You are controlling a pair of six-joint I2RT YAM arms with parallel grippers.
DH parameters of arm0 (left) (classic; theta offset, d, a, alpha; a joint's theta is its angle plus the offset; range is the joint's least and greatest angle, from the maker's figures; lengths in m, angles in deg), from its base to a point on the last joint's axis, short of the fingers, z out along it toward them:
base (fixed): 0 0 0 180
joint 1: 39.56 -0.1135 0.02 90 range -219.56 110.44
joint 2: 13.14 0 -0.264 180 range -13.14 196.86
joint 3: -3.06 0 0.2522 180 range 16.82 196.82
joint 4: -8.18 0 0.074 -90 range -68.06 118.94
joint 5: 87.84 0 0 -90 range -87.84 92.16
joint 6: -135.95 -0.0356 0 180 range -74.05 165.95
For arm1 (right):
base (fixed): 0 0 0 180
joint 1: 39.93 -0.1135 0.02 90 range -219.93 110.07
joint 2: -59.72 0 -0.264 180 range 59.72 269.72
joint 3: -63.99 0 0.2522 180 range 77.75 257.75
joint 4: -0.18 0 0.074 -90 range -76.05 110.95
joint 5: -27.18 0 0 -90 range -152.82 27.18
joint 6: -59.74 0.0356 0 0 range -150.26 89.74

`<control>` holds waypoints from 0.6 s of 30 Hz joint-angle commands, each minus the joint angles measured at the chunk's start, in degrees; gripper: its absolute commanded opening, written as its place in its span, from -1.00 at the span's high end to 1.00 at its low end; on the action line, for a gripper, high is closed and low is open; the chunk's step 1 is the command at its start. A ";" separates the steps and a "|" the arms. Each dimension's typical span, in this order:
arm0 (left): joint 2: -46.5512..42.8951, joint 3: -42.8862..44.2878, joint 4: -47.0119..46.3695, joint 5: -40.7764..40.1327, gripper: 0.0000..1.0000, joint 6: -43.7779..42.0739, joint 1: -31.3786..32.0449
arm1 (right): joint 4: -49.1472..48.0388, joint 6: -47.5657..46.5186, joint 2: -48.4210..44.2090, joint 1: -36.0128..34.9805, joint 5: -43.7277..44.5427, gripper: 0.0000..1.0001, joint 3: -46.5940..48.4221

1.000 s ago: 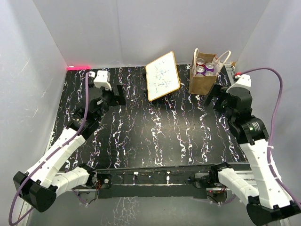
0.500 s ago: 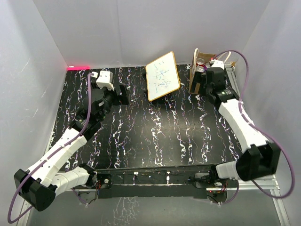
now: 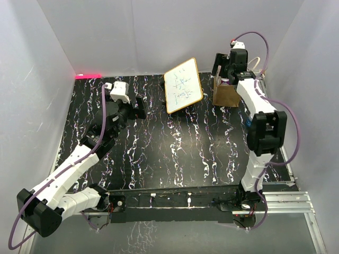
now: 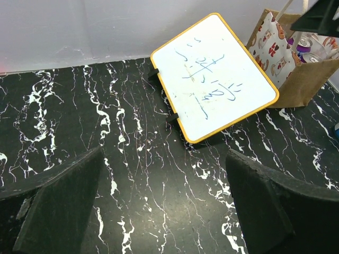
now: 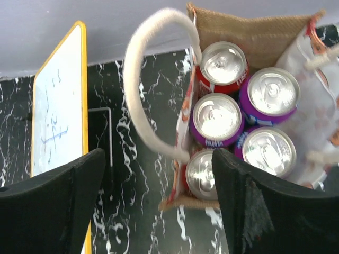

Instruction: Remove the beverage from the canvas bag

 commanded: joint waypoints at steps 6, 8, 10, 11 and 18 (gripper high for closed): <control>-0.37 -0.67 -3.03 -1.43 -0.94 -0.95 0.87 | 1.52 -4.07 10.84 -0.04 -0.35 -0.26 14.24; -0.10 -0.73 -3.07 -1.46 -0.94 -0.95 0.88 | -0.20 -4.05 10.29 0.07 -0.16 -0.02 12.21; 0.02 -0.71 -3.07 -1.48 -0.94 -0.95 0.87 | -0.71 -4.00 9.62 0.05 0.11 0.35 10.71; 0.21 -0.76 -3.07 -1.46 -0.94 -0.95 0.91 | -0.47 -3.81 9.09 0.03 0.67 0.49 10.10; 1.08 -0.43 -2.74 -0.79 -0.94 -0.54 0.87 | -1.52 -2.06 -1.15 -0.06 -2.77 0.83 -1.37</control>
